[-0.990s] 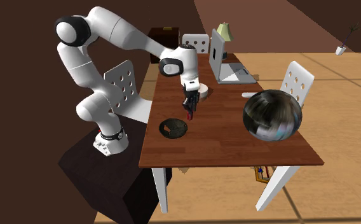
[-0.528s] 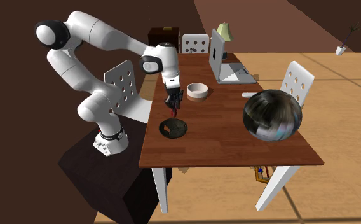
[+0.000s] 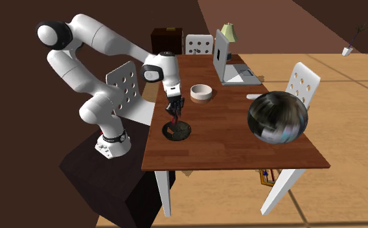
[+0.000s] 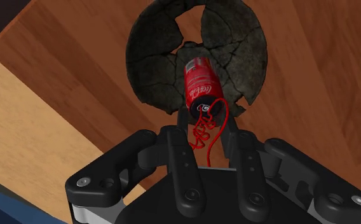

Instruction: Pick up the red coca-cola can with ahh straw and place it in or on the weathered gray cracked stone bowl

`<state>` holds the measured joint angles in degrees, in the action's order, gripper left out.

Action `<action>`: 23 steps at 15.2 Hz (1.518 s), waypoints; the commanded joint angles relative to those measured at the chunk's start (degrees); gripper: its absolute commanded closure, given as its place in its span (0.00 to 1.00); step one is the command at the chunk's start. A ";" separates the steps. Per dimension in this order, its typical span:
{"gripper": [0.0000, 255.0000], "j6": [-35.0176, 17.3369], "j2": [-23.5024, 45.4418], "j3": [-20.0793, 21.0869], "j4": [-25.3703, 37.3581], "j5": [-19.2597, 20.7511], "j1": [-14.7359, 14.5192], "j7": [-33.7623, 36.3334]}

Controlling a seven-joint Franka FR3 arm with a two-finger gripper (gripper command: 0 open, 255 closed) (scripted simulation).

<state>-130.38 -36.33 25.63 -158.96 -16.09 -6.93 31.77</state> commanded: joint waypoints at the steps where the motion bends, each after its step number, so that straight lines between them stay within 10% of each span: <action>1: 1.00 -2.07 1.22 0.53 -0.82 -0.20 0.07 0.10; 15: 1.00 -8.59 5.29 2.18 -3.31 -0.75 0.36 0.41; 16: 0.00 -8.59 5.29 2.18 -3.31 -0.75 0.36 0.41; 23: 0.00 -3.05 1.30 0.83 -1.74 -0.58 -0.19 0.18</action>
<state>-136.14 -33.41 26.89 -161.71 -16.79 -6.90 31.83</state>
